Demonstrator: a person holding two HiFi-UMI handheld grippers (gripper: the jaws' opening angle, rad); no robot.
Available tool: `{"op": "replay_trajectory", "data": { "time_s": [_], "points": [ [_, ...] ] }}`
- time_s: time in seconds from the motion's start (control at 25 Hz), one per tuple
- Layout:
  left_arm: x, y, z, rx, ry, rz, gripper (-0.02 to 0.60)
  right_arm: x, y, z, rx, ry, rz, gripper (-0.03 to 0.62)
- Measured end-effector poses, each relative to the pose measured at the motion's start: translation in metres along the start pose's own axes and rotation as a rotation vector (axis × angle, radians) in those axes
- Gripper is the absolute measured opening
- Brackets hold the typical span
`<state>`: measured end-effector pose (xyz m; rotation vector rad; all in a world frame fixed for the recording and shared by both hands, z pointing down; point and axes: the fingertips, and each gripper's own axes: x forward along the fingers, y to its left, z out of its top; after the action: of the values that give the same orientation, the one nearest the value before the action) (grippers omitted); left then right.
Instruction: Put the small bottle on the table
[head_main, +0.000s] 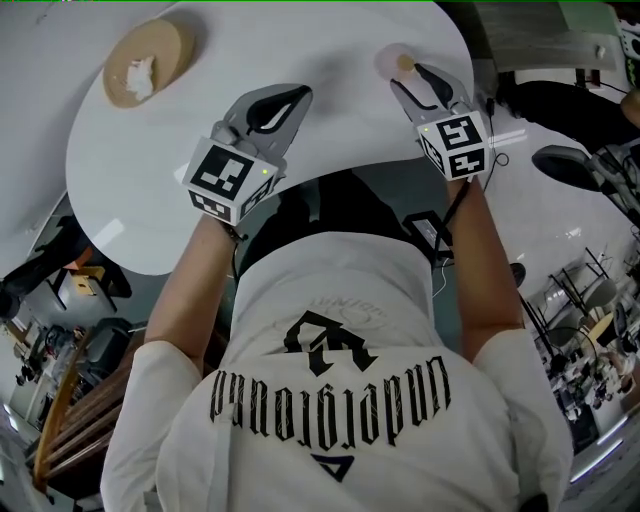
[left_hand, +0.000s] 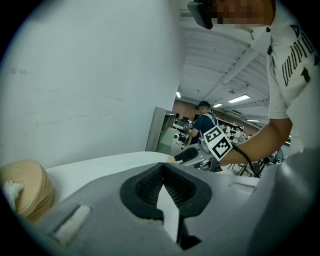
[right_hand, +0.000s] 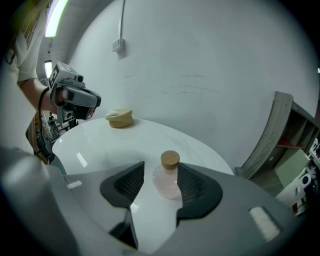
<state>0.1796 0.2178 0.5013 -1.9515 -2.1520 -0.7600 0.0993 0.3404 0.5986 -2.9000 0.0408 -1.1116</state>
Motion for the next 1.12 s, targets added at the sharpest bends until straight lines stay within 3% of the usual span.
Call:
{"op": "replay_trajectory", "data": {
  "time_s": [0.48,0.72,1.12],
  "points": [
    [-0.073,-0.033,-0.005,0.027,-0.035,-0.031,0.006,-0.078,0.06,0.013,0.024,-0.057,-0.085,0.197],
    [-0.122,-0.048,-0.005,0.01,-0.075,-0.011,0.006,-0.115,0.103,0.026,0.022,-0.1,-0.101,0.154],
    [-0.213,-0.07,0.005,0.063,-0.159,-0.007,0.006,-0.178,0.184,0.082,-0.011,-0.251,-0.145,0.072]
  ]
}}
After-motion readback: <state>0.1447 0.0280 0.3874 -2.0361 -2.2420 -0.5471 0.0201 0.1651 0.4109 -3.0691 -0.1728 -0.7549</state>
